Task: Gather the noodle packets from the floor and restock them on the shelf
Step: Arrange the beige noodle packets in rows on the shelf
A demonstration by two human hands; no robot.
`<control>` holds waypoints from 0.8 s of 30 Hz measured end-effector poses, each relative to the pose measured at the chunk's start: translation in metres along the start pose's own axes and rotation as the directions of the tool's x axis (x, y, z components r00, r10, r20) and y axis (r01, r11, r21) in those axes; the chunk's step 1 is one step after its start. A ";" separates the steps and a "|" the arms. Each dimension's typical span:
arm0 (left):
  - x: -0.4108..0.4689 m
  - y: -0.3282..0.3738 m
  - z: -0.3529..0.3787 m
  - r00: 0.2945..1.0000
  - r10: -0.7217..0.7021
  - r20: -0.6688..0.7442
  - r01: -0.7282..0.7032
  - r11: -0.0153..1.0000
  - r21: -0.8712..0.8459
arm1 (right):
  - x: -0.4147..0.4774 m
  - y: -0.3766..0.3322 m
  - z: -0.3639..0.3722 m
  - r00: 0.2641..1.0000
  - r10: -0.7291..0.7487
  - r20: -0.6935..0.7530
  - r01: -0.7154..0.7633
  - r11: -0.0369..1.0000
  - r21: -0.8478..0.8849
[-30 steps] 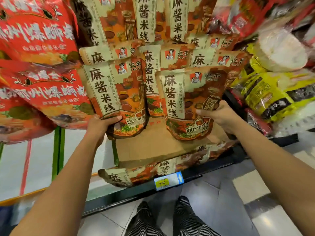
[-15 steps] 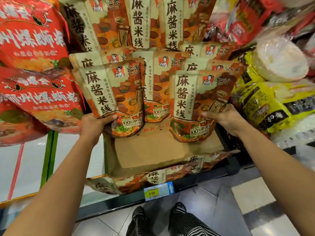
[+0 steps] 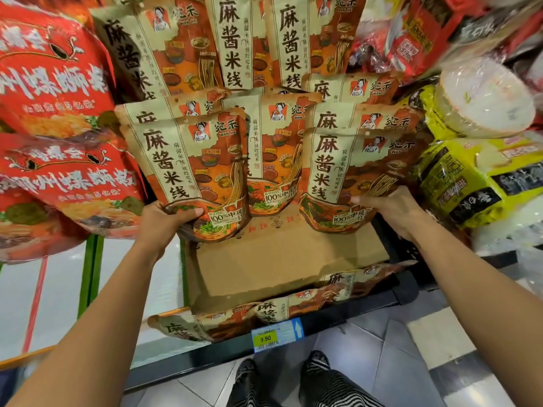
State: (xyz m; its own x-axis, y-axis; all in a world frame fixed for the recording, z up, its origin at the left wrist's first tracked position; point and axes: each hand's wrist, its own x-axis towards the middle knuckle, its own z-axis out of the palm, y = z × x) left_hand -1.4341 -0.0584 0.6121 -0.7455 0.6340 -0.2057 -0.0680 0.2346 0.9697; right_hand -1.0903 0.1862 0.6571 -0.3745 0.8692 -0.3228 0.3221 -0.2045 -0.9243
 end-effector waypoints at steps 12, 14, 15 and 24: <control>-0.024 -0.022 0.014 0.997 0.033 -0.065 -0.031 0.999 0.028 | -0.005 0.014 0.009 0.999 -0.031 0.015 0.031 0.999 0.031; -0.019 -0.018 0.017 0.996 0.024 -0.085 -0.022 1.000 0.017 | 0.000 0.015 0.008 0.999 -0.025 0.025 0.024 0.999 0.037; -0.015 -0.017 0.019 0.995 0.014 -0.094 -0.012 1.000 0.012 | 0.002 0.015 0.007 0.999 -0.024 0.035 0.022 0.999 0.036; -0.018 -0.020 0.036 0.980 0.010 -0.200 -0.012 1.000 -0.007 | 0.016 0.018 0.000 0.988 -0.088 0.129 0.082 0.995 0.057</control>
State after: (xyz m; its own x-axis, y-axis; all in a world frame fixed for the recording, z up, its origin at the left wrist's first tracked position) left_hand -1.3954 -0.0480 0.5918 -0.8635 0.4765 -0.1650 -0.0638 0.2214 0.9731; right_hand -1.0904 0.1968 0.6348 -0.5105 0.8185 -0.2634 0.2406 -0.1581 -0.9577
